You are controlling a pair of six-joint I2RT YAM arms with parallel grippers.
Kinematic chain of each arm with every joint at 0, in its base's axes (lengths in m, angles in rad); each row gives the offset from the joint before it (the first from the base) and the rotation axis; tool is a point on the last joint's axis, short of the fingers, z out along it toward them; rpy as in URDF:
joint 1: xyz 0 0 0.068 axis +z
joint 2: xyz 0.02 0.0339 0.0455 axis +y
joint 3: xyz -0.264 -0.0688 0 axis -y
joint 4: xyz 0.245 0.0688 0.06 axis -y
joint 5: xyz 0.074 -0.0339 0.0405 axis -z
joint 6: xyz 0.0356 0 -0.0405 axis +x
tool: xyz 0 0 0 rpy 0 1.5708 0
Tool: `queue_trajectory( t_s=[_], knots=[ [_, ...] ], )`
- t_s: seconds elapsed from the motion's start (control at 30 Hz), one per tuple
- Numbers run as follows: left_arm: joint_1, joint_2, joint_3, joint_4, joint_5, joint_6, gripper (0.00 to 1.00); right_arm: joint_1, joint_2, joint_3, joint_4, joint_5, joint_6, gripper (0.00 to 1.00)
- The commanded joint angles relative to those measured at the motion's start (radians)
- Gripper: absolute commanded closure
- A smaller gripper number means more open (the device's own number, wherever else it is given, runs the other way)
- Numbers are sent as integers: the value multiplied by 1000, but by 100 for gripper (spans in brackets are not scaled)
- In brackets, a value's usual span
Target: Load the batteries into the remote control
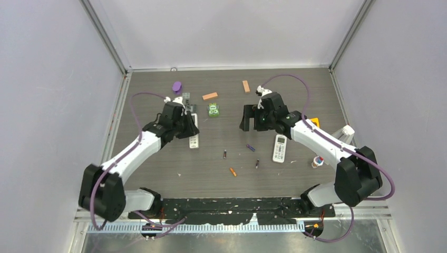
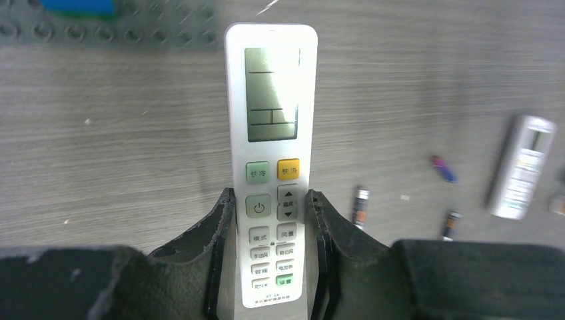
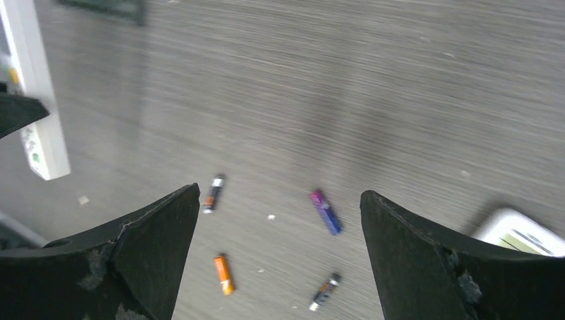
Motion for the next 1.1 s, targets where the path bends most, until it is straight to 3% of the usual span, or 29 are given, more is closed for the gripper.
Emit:
queue_trajectory(
  t_s=[0.0, 0.17, 0.4, 0.77, 0.9, 1.07],
  knots=[
    [0, -172, 8, 120, 160, 19, 100, 22, -39, 56, 168, -262, -28, 5],
    [0, -286, 52, 212, 317, -30, 100, 66, -71, 99, 323, -497, 0, 5],
    [0, -321, 204, 315, 513, -170, 100, 112, -87, 162, 535, -586, 134, 5],
    [0, -377, 231, 555, 649, -361, 100, 122, -76, 146, 806, -755, 340, 0],
    [-1, -391, 193, 667, 665, -410, 100, 129, -65, 146, 900, -815, 397, 6],
    [0, -399, 160, 768, 669, -430, 100, 140, -32, 154, 1018, -854, 492, 21]
  ],
)
